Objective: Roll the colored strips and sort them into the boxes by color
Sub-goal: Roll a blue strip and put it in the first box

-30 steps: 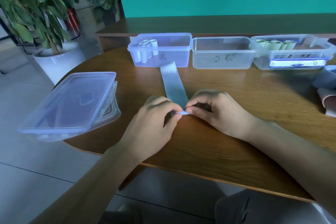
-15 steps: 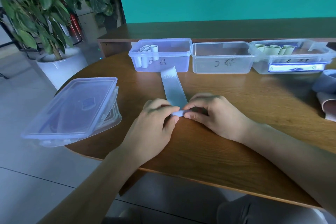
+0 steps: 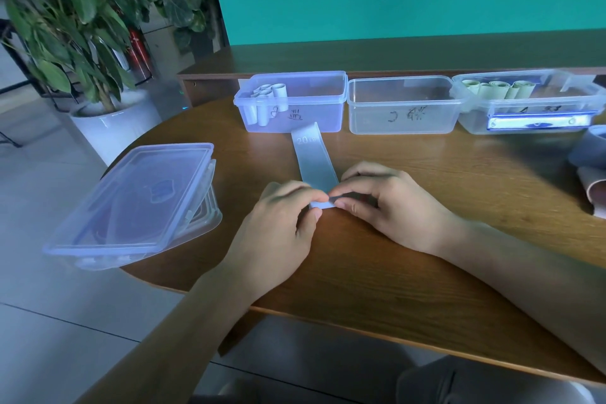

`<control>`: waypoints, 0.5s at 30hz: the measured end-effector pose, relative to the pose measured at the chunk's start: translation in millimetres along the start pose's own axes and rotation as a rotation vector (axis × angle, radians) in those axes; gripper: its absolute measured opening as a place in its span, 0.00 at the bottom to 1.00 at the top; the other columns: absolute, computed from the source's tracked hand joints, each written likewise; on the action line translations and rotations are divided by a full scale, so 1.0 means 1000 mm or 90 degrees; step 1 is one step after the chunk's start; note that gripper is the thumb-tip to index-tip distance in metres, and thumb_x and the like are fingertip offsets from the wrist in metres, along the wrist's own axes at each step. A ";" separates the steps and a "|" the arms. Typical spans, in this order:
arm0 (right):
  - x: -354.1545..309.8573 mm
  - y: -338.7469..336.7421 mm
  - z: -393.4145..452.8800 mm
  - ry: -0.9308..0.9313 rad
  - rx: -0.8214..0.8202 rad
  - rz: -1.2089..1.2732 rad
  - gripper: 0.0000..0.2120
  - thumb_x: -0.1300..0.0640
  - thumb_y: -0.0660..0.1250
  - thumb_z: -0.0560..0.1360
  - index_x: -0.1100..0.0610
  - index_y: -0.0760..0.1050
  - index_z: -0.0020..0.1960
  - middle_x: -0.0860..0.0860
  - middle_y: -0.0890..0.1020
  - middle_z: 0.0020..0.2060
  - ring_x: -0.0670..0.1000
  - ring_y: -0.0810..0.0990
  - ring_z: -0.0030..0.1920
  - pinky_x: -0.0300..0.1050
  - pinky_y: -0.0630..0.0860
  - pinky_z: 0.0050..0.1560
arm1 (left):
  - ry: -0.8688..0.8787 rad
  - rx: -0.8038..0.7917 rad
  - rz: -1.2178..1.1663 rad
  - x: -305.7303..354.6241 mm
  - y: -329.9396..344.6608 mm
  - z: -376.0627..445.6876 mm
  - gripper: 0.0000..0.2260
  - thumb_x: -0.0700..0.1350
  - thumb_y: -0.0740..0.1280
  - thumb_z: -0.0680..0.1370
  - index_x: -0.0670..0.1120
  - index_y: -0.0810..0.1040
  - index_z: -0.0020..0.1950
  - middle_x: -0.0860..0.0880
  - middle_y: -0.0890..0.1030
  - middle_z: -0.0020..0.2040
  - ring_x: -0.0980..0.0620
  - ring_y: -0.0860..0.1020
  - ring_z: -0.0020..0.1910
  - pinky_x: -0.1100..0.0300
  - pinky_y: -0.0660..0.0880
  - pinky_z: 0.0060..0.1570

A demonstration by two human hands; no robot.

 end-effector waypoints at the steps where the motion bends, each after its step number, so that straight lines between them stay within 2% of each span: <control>1: 0.000 0.000 0.000 -0.003 -0.001 0.001 0.09 0.53 0.69 0.81 0.50 0.83 0.59 0.43 0.78 0.52 0.44 0.79 0.53 0.45 0.77 0.55 | -0.004 -0.006 0.000 -0.001 0.001 0.001 0.10 0.45 0.64 0.82 0.52 0.80 0.62 0.57 0.79 0.59 0.55 0.73 0.60 0.65 0.69 0.57; 4: 0.005 0.001 0.003 0.012 -0.003 -0.003 0.09 0.52 0.68 0.81 0.49 0.83 0.59 0.43 0.79 0.53 0.44 0.79 0.53 0.48 0.77 0.56 | -0.021 -0.016 -0.002 -0.005 0.004 0.003 0.12 0.45 0.63 0.82 0.52 0.79 0.65 0.57 0.78 0.61 0.57 0.71 0.61 0.71 0.62 0.57; 9: 0.011 0.004 0.006 0.039 -0.013 -0.002 0.13 0.46 0.62 0.82 0.47 0.83 0.59 0.40 0.78 0.53 0.43 0.79 0.53 0.54 0.79 0.52 | -0.009 0.030 0.006 -0.004 -0.003 0.003 0.11 0.45 0.66 0.81 0.49 0.80 0.63 0.55 0.80 0.58 0.55 0.73 0.59 0.63 0.70 0.56; 15: 0.018 0.007 0.010 0.065 -0.029 -0.017 0.16 0.43 0.59 0.81 0.45 0.82 0.60 0.38 0.75 0.54 0.43 0.78 0.53 0.54 0.79 0.52 | -0.014 -0.004 0.050 -0.004 0.004 0.005 0.12 0.45 0.64 0.81 0.49 0.79 0.64 0.55 0.79 0.61 0.54 0.72 0.61 0.65 0.65 0.58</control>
Point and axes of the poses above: each hand's wrist, its own z-axis towards the middle knuckle, its own y-axis out of the palm, x = y × z, the point moved 9 cm from there along z, towards the middle knuckle
